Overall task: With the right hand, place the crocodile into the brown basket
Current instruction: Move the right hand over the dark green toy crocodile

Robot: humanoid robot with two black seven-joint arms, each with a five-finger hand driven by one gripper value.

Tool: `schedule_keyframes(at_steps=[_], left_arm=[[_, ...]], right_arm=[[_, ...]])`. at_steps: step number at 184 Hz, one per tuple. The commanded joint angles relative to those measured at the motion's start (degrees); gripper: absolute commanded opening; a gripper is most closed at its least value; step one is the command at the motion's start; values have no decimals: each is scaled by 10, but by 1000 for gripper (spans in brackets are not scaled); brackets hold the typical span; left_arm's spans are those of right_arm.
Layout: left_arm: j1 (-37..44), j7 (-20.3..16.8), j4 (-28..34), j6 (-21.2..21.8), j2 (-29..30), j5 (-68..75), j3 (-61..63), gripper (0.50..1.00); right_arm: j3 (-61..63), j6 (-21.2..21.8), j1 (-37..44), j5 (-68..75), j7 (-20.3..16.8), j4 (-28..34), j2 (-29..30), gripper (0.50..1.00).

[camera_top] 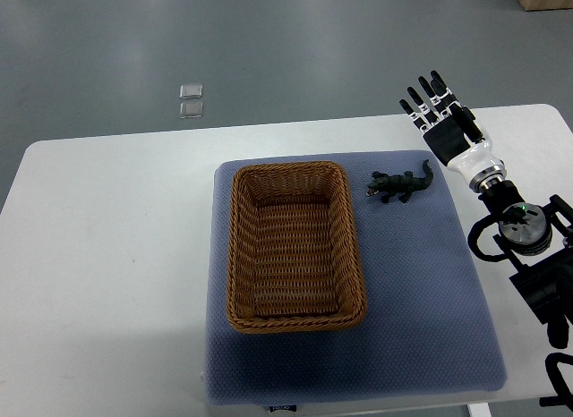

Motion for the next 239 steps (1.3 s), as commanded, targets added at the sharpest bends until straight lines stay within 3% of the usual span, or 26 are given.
schedule_keyframes(at_steps=[1,67,112,146,171,201,221,239], left_arm=[[0,0,0,0,0,0,1,1000],[0,0,1,0,0,0,0,1000],[0,0,0,-1,0,0,2,1000],[-3,1,-3,-2,0,0,3,1000],[-4,1,-1,-2,0,0,2,1000],[-5,1,-1,-2,0,0,1,1000],[-5,1,-2,-2,0,0,2,1000],[-5,1,-1,-2,0,0,1,1000]], right_arm=[[-1,0,0,-2,0,-1,0,928],[-16,9,22,-17,-4,0,-20,928],[-111,25,113,-190,-18,1,-81,928],[-287,57,246,-473,-40,10,-139,928],[-417,84,348,-616,-105,39,-159,928],[-547,109,457,-664,-169,45,-155,928],[-580,110,477,-663,-201,48,-151,930],[-580,111,471,-662,-206,56,-145,930]])
